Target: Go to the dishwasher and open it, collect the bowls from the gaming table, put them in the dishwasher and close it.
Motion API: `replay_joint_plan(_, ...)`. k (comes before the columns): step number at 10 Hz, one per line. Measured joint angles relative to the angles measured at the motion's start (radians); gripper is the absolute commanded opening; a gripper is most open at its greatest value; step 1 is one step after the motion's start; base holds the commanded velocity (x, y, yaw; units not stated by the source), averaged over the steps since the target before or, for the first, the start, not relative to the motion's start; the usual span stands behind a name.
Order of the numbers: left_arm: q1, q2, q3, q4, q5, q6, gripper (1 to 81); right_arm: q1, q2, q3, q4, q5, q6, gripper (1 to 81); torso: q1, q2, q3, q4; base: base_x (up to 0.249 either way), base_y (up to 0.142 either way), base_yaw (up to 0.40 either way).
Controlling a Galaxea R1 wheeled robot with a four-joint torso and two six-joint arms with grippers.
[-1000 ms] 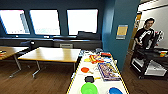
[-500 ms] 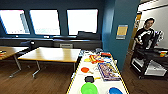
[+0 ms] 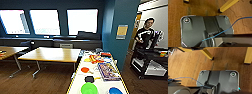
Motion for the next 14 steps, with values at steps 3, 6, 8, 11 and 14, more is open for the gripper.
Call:
replay_joint_plan(3, -0.001, 0.023, -0.039, 0.000, -0.003, 0.000, 81.1, 0.124, -0.249, 0.240, 0.036, -0.026, 0.012, 81.1, -0.001, 0.000, -0.043, 0.000, 0.000, 0.000, 0.000)
replay_joint_plan(6, -0.012, 0.028, -0.041, 0.000, -0.006, 0.000, 81.1, 0.306, -0.397, 0.419, 0.084, -0.081, 0.026, 81.1, 0.000, 0.001, -0.149, 0.000, 0.000, 0.000, 0.000)
replay_joint_plan(8, -0.026, 0.028, -0.041, 0.000, -0.009, 0.000, 81.1, 0.384, -0.456, 0.470, 0.116, -0.137, 0.030, 81.1, 0.000, 0.001, -0.218, 0.000, 0.000, 0.000, 0.000)
replay_joint_plan(11, -0.033, 0.027, -0.041, -0.001, -0.013, 0.000, 81.1, 0.526, -0.499, 0.515, 0.173, -0.221, 0.035, 81.1, 0.001, 0.002, -0.277, 0.000, 0.000, 0.000, 0.000)
replay_joint_plan(14, -0.037, 0.028, -0.041, -0.001, -0.015, 0.000, 81.1, 0.699, -0.538, 0.526, 0.213, -0.341, 0.089, 81.1, 0.001, 0.002, -0.279, 0.000, 0.000, 0.000, 0.000)
